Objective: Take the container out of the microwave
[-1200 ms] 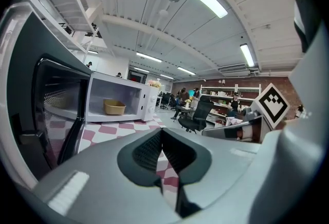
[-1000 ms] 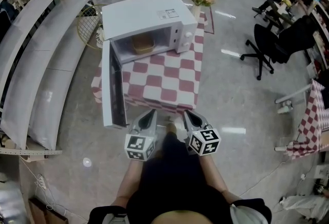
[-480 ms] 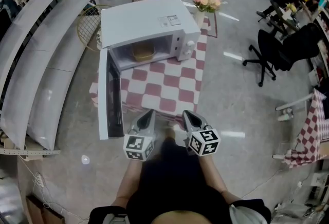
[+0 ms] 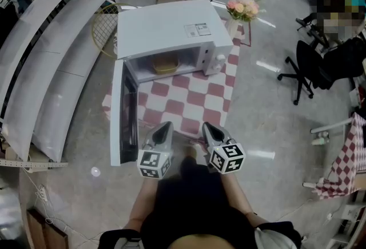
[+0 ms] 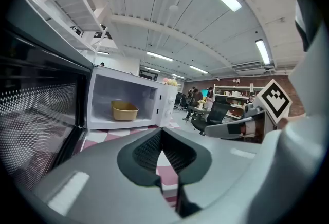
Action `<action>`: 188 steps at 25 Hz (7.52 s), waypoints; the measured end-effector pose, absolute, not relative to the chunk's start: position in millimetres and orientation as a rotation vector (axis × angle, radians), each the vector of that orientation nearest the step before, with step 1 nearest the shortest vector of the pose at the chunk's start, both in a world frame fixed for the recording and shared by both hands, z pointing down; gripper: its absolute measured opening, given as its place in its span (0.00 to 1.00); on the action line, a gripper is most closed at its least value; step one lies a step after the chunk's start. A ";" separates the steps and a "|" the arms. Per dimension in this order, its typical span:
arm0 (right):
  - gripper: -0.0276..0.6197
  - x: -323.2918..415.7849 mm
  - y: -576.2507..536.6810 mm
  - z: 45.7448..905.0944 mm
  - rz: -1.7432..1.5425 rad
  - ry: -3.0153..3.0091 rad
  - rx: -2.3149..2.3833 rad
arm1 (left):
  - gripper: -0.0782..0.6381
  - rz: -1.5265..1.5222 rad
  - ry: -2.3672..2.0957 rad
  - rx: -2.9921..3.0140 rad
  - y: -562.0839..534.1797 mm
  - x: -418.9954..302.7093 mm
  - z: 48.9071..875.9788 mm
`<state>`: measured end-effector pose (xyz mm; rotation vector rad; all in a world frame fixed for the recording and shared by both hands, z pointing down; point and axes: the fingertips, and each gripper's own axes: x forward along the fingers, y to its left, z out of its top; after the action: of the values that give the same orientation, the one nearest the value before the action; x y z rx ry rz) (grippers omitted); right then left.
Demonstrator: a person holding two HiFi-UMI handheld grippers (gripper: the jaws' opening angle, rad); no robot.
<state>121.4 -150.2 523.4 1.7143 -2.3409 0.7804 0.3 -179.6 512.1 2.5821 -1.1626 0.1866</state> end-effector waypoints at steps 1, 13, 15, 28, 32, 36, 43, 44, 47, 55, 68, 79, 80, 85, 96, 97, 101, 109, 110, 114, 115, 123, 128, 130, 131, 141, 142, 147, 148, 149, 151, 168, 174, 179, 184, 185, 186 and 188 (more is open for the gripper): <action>0.05 121.2 -154.6 523.1 0.781 -2.345 1.709 | 0.12 0.186 -1.171 2.578 -183.1 -0.3 512.3; 0.04 120.9 -202.6 522.1 0.776 -2.399 1.612 | 0.12 0.188 -1.256 2.531 -221.0 -2.3 515.9; 0.04 120.9 -210.2 521.2 0.772 -2.408 1.596 | 0.12 0.185 -1.275 2.520 -226.4 -3.8 516.3; 0.05 121.0 -250.6 526.6 0.767 -2.466 1.448 | 0.12 0.175 -1.392 2.445 -254.4 -3.3 521.0; 0.04 128.1 -258.0 529.4 0.766 -2.481 1.425 | 0.12 0.179 -1.423 2.437 -261.1 0.7 524.9; 0.04 137.2 -260.8 531.4 0.759 -2.491 1.405 | 0.12 0.184 -1.447 2.428 -263.4 5.7 527.4; 0.05 142.9 -259.9 532.1 0.758 -2.519 1.381 | 0.12 0.181 -1.479 2.414 -257.4 11.0 526.0; 0.04 142.8 -258.7 531.5 0.758 -2.523 1.380 | 0.12 0.180 -1.482 2.411 -255.9 10.8 526.0; 0.04 144.0 -254.9 530.9 0.756 -2.530 1.379 | 0.12 0.176 -1.484 2.403 -252.1 11.8 527.7; 0.05 150.7 -238.2 536.3 0.774 -2.515 1.397 | 0.12 0.156 -1.481 2.392 -245.2 14.0 528.2; 0.05 148.5 -236.0 537.1 0.782 -2.506 1.401 | 0.12 0.113 -1.468 2.365 -263.5 11.5 528.9; 0.04 138.4 -272.1 533.6 0.783 -2.524 1.370 | 0.12 0.091 -1.479 2.345 -309.1 3.7 525.7; 0.05 136.4 -275.4 532.6 0.784 -2.530 1.361 | 0.12 0.091 -1.482 2.342 -313.8 2.5 524.9; 0.05 128.3 -290.9 531.7 0.790 -2.538 1.314 | 0.12 0.067 -1.525 2.307 -337.0 -5.5 522.5; 0.05 115.7 -312.9 533.9 0.793 -2.544 1.240 | 0.13 -0.010 -1.568 2.240 -372.2 -11.9 521.3; 0.05 115.3 -313.8 533.9 0.794 -2.543 1.237 | 0.14 -0.013 -1.567 2.239 -374.8 -11.1 521.2; 0.04 117.1 -317.8 535.6 0.801 -2.533 1.235 | 0.14 -0.028 -1.574 2.235 -384.5 -8.7 519.7; 0.04 119.1 -324.7 543.4 0.830 -2.514 1.235 | 0.20 -0.024 -1.603 2.204 -401.1 -11.2 523.2; 0.04 118.6 -325.8 544.1 0.833 -2.513 1.234 | 0.22 -0.024 -1.609 2.196 -403.0 -12.5 524.4; 0.04 116.8 -329.7 548.3 0.845 -2.508 1.223 | 0.25 -0.029 -1.644 2.160 -412.3 -18.4 527.1; 0.04 116.4 -330.4 549.2 0.848 -2.506 1.222 | 0.25 -0.029 -1.654 2.152 -414.6 -20.2 527.4; 0.05 117.6 -339.7 552.7 0.870 -2.492 1.234 | 0.30 -0.048 -1.663 2.096 -431.9 -26.5 532.7; 0.04 116.5 -343.3 554.7 0.883 -2.488 1.231 | 0.30 -0.031 -1.661 2.082 -444.7 -26.2 537.9; 0.04 115.7 -344.6 555.6 0.888 -2.486 1.227 | 0.30 -0.017 -1.662 2.081 -449.6 -26.0 539.5; 0.05 115.3 -345.3 556.5 0.890 -2.486 1.225 | 0.30 -0.010 -1.663 2.080 -451.8 -26.2 540.7; 0.05 114.0 -353.2 561.0 0.909 -2.483 1.218 | 0.33 0.126 -1.630 2.038 -464.9 -25.8 555.5; 0.05 114.4 -354.2 560.9 0.911 -2.482 1.223 | 0.33 0.144 -1.623 2.037 -465.6 -25.4 556.3; 0.05 117.6 -359.3 560.3 0.909 -2.478 1.236 | 0.33 0.166 -1.606 2.025 -469.4 -25.8 558.5; 0.04 118.1 -359.9 560.8 0.908 -2.476 1.239 | 0.33 0.170 -1.601 2.028 -470.1 -25.4 559.0; 0.05 118.5 -360.2 561.3 0.907 -2.474 1.241 | 0.33 0.175 -1.596 2.028 -470.6 -25.1 559.8; 0.04 118.5 -359.8 561.9 0.903 -2.471 1.243 | 0.33 0.186 -1.588 2.021 -470.9 -25.5 561.6; 0.04 114.4 -356.3 564.8 0.899 -2.467 1.216 | 0.17 0.227 -1.581 1.968 -470.9 -20.1 568.7; 0.04 116.3 -355.4 565.5 0.901 -2.464 1.225 | 0.15 0.231 -1.581 1.970 -470.9 -19.6 568.9; 0.05 119.5 -355.1 566.4 0.903 -2.458 1.241 | 0.15 0.227 -1.585 1.972 -471.6 -20.1 568.6; 0.04 120.5 -353.2 567.1 0.902 -2.453 1.251 | 0.15 0.212 -1.588 1.978 -471.1 -21.8 566.7; 0.04 120.2 -353.1 566.9 0.902 -2.454 1.252 | 0.15 0.209 -1.591 1.978 -471.1 -22.5 565.9; 0.04 119.8 -352.7 566.7 0.902 -2.455 1.251 | 0.15 0.206 -1.592 1.978 -470.9 -23.3 565.1; 0.04 119.1 -351.9 566.2 0.899 -2.455 1.248 | 0.15 0.203 -1.595 1.978 -470.1 -24.5 563.7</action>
<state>119.1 -351.9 566.2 1.2478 -2.4552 0.8995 -24.5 -470.1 563.7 1.9784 -1.5945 0.2027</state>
